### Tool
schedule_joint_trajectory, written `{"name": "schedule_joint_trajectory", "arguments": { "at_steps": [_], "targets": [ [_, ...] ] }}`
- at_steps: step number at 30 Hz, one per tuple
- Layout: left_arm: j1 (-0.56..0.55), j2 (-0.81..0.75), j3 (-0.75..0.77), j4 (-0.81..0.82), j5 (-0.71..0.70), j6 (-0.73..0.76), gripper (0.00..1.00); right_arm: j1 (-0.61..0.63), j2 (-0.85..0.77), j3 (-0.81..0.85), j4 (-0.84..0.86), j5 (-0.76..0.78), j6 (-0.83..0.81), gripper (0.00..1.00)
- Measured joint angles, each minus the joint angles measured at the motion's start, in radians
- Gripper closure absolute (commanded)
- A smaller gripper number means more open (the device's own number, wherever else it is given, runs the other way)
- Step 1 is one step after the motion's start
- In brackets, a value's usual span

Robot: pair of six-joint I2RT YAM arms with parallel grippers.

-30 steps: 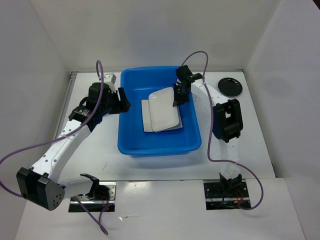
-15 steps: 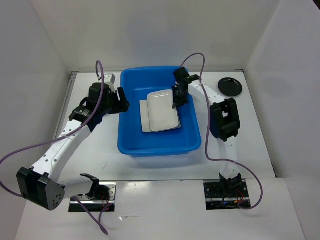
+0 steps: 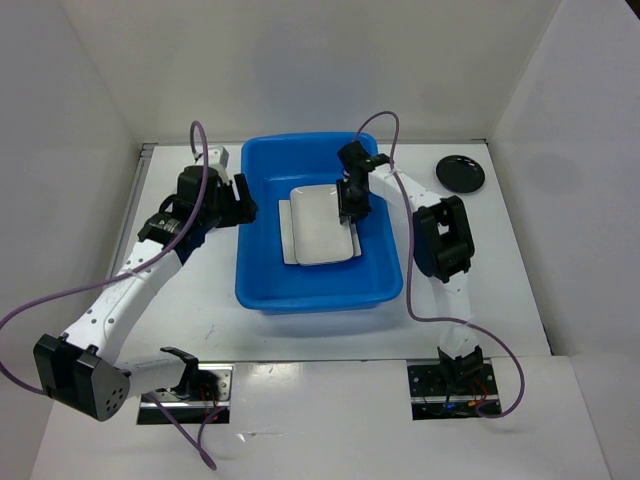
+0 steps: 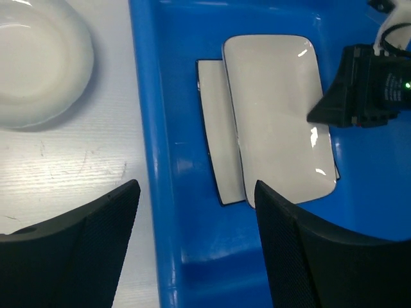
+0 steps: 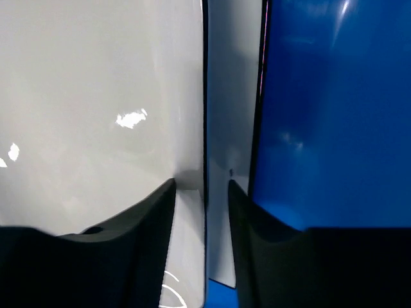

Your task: Place the mixed dishes into the plastic bin

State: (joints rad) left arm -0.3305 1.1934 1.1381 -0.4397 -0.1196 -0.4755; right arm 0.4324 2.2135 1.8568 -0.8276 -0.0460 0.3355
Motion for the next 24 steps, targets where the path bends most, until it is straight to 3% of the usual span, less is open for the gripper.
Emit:
{"name": "schedule_joint_trajectory", "arguments": {
  "at_steps": [3, 9, 17, 20, 24],
  "targets": [
    [0.035, 0.008, -0.005, 0.015, -0.007, 0.001, 0.07, 0.008, 0.0, 0.01, -0.05, 0.031, -0.009, 0.44],
    [0.266, 0.111, -0.005, 0.069, -0.009, -0.026, 0.06, 0.008, -0.082, 0.035, -0.111, 0.081, -0.027, 0.36],
    [0.495, 0.289, -0.006, 0.162, 0.018, -0.083, 0.18, 0.0, -0.429, -0.027, -0.1, 0.075, -0.046, 0.31],
    [0.544, 0.351, -0.018, 0.207, 0.025, -0.087, 0.24, -0.024, -0.56, -0.08, -0.092, 0.057, -0.048, 0.3],
    [0.579, 0.432, -0.022, 0.242, 0.033, -0.105, 0.24, -0.091, -0.672, -0.159, -0.073, 0.041, -0.049, 0.27]
  ]
}}
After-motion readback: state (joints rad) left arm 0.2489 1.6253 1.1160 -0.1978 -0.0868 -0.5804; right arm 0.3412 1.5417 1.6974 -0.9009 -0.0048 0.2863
